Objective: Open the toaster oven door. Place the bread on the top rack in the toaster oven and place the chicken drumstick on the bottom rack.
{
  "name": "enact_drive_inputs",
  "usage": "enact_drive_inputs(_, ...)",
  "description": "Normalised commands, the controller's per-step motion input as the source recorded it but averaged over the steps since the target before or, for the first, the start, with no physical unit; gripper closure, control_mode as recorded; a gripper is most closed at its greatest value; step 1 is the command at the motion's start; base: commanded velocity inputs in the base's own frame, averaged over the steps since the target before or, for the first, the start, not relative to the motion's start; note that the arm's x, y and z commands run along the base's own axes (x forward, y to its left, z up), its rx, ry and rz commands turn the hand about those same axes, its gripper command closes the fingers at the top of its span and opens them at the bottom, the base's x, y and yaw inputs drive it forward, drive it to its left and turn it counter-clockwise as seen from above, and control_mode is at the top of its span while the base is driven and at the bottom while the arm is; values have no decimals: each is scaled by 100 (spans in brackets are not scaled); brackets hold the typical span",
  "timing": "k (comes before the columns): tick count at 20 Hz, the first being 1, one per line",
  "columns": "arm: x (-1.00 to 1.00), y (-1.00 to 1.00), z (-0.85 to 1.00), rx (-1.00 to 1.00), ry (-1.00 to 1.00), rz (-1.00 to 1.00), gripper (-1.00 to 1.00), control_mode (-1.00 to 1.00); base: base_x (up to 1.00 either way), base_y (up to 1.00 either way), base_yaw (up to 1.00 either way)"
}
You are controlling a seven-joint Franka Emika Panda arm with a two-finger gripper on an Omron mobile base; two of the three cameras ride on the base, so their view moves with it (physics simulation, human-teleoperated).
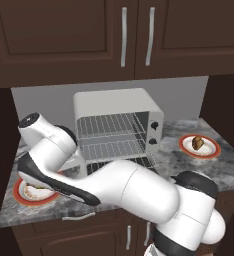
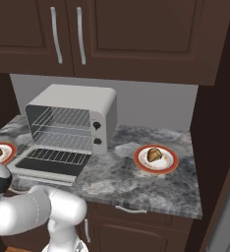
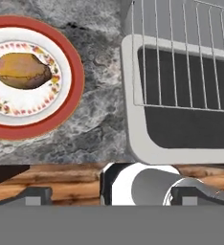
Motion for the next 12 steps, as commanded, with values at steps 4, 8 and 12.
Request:
enact_drive_inputs(4, 22, 9, -5, 0, 8, 30, -100, -100, 0, 0, 0)
enact_drive_inputs(8, 15, 9, -17, 0, 9, 43, -100, -100, 0, 0, 0)
enact_drive_inputs(12, 30, 14, -24, 0, 4, 52, -100, -100, 0, 0, 0)
